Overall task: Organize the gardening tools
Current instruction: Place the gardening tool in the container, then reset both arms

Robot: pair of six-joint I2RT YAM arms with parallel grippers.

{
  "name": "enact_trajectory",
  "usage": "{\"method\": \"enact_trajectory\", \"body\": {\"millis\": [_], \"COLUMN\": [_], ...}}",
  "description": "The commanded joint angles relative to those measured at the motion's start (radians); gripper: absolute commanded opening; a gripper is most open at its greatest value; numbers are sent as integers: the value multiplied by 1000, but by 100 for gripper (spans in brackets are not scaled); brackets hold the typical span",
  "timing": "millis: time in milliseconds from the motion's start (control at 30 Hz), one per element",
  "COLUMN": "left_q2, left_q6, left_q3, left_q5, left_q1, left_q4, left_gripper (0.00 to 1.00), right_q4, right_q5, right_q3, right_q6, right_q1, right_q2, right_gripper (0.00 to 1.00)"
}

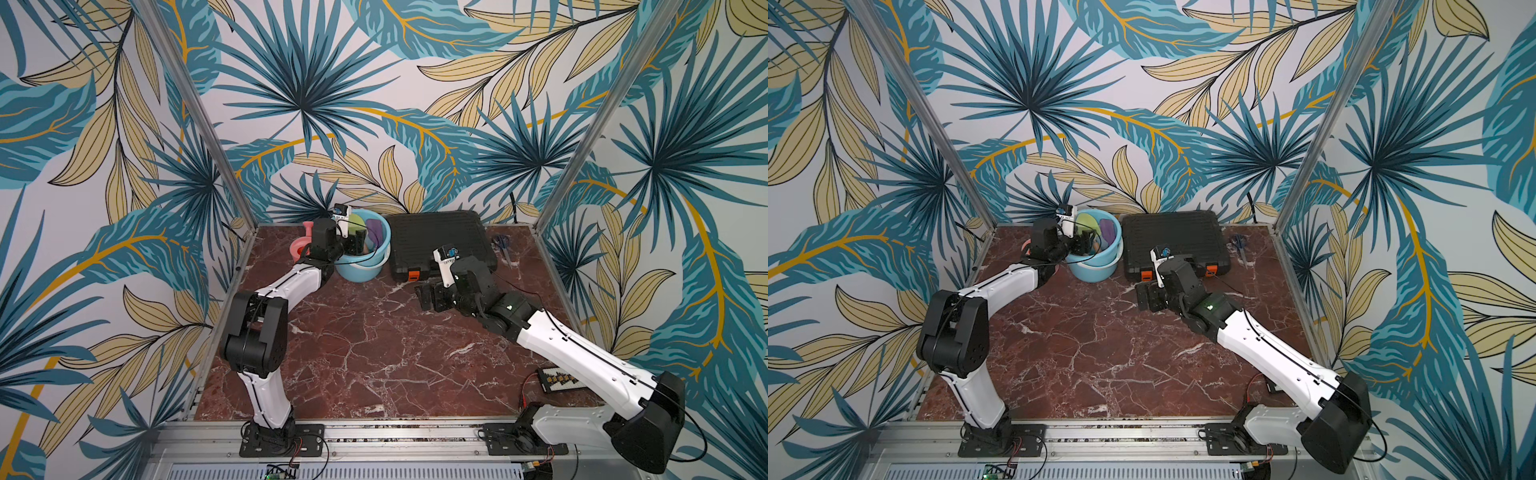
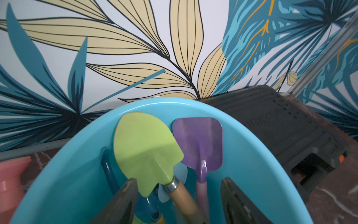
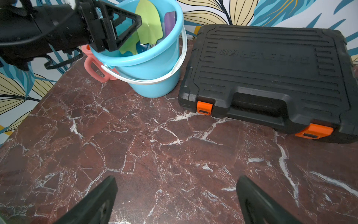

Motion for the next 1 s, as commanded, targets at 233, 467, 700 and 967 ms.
{"method": "enact_trajectory", "body": {"millis": [233,467,700,967], "left_q2": [-232,-500,-781,-928], "left_q6": [-58,-66,-90,-99], "left_q3": [22,-186,-461,-788], "left_q5": [-18,-210,-528,-814], "left_q1": [7,9,12,29], "left_q4": [-103,-213,-352,-225], "left_gripper": [100,100,100,100], "right_q4": [30,359,447,637], "right_q5": [421,633,659,523], "right_q3": [-60,-264,-361,-460], "right_q6": [-48,-215,-177,-238], "right_q1": [2,-51,-261,-446], "right_q2": [-38,-103,-64,37], "right_gripper": [99,100,99,99]}}
